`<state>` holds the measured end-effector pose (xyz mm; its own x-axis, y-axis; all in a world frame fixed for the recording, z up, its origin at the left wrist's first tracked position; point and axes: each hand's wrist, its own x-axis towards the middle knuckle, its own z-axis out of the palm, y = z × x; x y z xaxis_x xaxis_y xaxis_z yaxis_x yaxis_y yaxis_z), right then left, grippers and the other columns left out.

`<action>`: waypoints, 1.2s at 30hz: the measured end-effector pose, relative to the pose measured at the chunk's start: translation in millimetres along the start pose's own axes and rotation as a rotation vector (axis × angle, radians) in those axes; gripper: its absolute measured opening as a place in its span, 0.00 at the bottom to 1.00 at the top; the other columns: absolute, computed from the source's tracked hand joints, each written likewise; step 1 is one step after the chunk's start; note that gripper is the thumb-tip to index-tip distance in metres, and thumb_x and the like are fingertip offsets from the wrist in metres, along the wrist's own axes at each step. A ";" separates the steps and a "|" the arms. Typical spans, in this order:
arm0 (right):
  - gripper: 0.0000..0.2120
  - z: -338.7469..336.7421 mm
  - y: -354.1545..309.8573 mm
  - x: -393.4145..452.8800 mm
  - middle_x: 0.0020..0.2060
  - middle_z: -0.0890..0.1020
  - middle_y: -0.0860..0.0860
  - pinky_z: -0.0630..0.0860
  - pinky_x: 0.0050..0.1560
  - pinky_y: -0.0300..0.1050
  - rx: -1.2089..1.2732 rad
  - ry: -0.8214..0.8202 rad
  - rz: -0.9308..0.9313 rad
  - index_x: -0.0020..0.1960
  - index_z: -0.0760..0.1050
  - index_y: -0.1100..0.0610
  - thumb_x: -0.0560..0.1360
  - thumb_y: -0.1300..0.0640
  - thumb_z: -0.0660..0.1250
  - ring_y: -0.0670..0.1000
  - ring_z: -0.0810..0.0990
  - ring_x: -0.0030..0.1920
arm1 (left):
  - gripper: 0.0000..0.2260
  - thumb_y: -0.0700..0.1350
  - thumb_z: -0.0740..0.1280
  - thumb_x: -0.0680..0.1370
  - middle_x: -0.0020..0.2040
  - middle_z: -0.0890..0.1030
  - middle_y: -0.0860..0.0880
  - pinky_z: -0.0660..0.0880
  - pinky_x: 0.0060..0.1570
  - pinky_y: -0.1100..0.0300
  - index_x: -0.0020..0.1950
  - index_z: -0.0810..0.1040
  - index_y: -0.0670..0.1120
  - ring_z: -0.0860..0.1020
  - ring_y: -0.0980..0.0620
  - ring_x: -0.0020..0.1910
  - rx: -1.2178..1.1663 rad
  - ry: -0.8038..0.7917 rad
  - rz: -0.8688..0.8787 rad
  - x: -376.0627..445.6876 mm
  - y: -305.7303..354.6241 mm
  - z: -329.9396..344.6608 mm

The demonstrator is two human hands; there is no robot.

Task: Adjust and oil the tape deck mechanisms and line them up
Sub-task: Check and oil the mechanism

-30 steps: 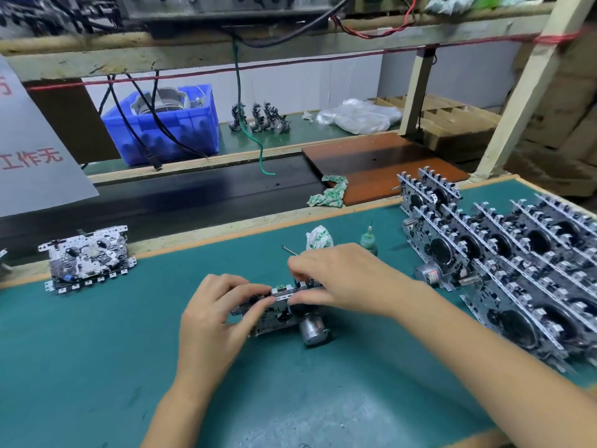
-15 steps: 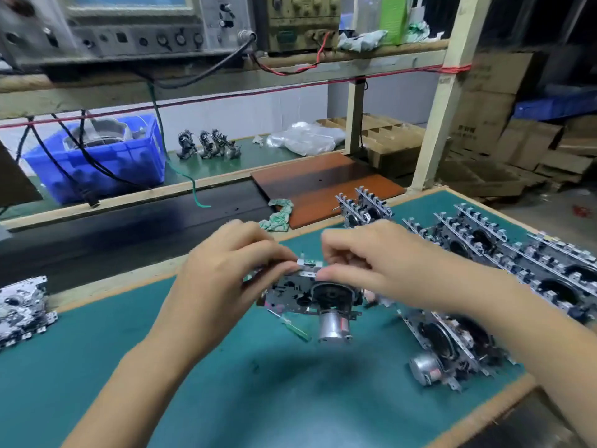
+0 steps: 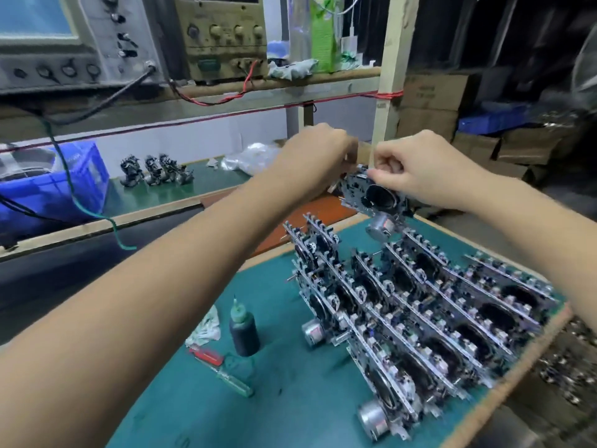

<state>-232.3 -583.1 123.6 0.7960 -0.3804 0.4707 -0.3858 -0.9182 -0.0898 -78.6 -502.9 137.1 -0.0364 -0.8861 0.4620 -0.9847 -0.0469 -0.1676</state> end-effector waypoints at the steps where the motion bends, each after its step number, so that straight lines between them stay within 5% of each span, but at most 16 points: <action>1: 0.16 7.7 8.4 6.5 0.26 0.72 0.49 0.63 0.32 0.47 -0.005 0.021 0.050 0.31 0.64 0.52 0.75 0.54 0.64 0.53 0.70 0.31 | 0.11 0.49 0.64 0.79 0.55 0.81 0.43 0.75 0.51 0.51 0.58 0.78 0.46 0.78 0.41 0.54 0.035 -0.020 -0.026 13.3 0.3 8.4; 7: 0.10 69.9 41.5 27.1 0.33 0.75 0.58 0.68 0.37 0.50 -0.021 0.098 0.278 0.37 0.68 0.58 0.76 0.56 0.62 0.61 0.75 0.39 | 0.09 0.42 0.60 0.80 0.57 0.78 0.43 0.69 0.44 0.53 0.59 0.75 0.44 0.77 0.42 0.56 0.090 -0.069 -0.136 48.3 4.3 70.3; 12: 0.09 111.7 57.4 24.6 0.40 0.79 0.62 0.75 0.43 0.53 -0.013 0.004 0.351 0.41 0.67 0.56 0.78 0.54 0.61 0.63 0.77 0.44 | 0.14 0.41 0.57 0.81 0.66 0.73 0.44 0.69 0.50 0.51 0.67 0.67 0.45 0.73 0.42 0.62 -0.079 -0.241 -0.185 41.4 7.9 124.1; 16: 0.09 138.6 60.8 21.0 0.39 0.78 0.58 0.69 0.40 0.46 0.043 -0.075 0.420 0.40 0.69 0.55 0.78 0.53 0.62 0.59 0.76 0.44 | 0.17 0.49 0.53 0.83 0.70 0.70 0.47 0.65 0.60 0.49 0.72 0.65 0.49 0.68 0.43 0.67 -0.243 -0.368 -0.263 25.1 4.7 152.3; 23: 0.10 162.3 52.7 13.4 0.38 0.77 0.56 0.63 0.36 0.44 -0.021 -0.074 0.371 0.37 0.66 0.52 0.77 0.52 0.59 0.56 0.71 0.39 | 0.17 0.50 0.49 0.84 0.67 0.73 0.46 0.65 0.59 0.50 0.68 0.68 0.46 0.70 0.44 0.64 -0.131 -0.312 -0.260 1.1 5.5 171.3; 31: 0.16 147.8 37.0 11.8 0.47 0.82 0.54 0.63 0.35 0.44 -0.468 -0.110 0.191 0.54 0.70 0.57 0.80 0.45 0.55 0.57 0.80 0.47 | 0.19 0.52 0.55 0.82 0.70 0.69 0.46 0.64 0.64 0.49 0.72 0.66 0.49 0.67 0.45 0.68 -0.111 -0.375 -0.216 -5.8 -0.4 147.0; 36: 0.21 102.2 -15.8 0.3 0.54 0.77 0.54 0.68 0.46 0.49 -0.427 -0.176 0.099 0.59 0.68 0.56 0.78 0.40 0.56 0.56 0.74 0.57 | 0.13 0.51 0.59 0.80 0.59 0.78 0.50 0.68 0.54 0.54 0.61 0.76 0.52 0.73 0.48 0.58 -0.065 -0.151 -0.196 -50.1 -10.1 84.5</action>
<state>-178.4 -580.0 35.4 0.7984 -0.5110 0.3185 -0.5919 -0.7631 0.2595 -52.5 -497.0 42.1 0.1772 -0.9220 0.3444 -0.9796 -0.1990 -0.0289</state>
